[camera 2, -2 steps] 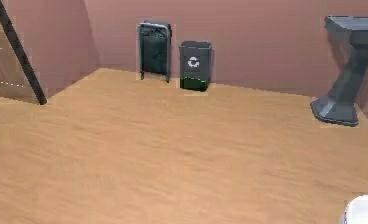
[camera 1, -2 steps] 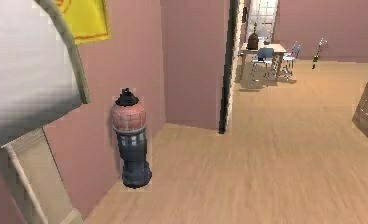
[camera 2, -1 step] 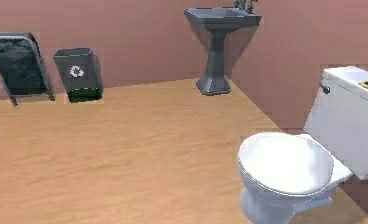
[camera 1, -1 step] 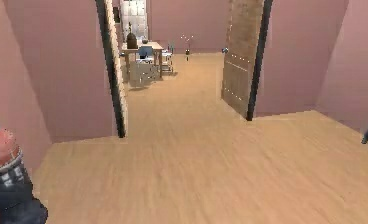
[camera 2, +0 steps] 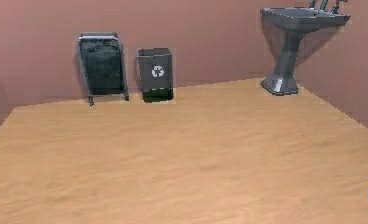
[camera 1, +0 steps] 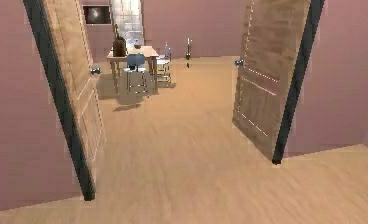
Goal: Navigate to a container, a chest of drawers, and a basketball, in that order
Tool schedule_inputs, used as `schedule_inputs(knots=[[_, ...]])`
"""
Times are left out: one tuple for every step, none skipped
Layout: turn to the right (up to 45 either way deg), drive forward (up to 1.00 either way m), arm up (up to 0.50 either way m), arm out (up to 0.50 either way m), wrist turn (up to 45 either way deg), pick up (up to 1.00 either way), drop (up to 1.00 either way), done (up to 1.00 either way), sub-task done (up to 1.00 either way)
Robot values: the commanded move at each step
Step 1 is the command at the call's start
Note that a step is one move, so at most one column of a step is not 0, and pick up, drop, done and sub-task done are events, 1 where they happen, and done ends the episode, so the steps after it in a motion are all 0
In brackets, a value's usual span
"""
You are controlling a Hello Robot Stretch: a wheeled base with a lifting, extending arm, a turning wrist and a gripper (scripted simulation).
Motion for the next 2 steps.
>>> schedule_inputs(knots=[[0.0, 1.0, 0.0, 0.0, 0.0, 0.0, 0.0, 0.0, 0.0], [3.0, 0.0, 0.0, 0.0, 0.0, 0.0, 0.0, 0.0, 0.0]])
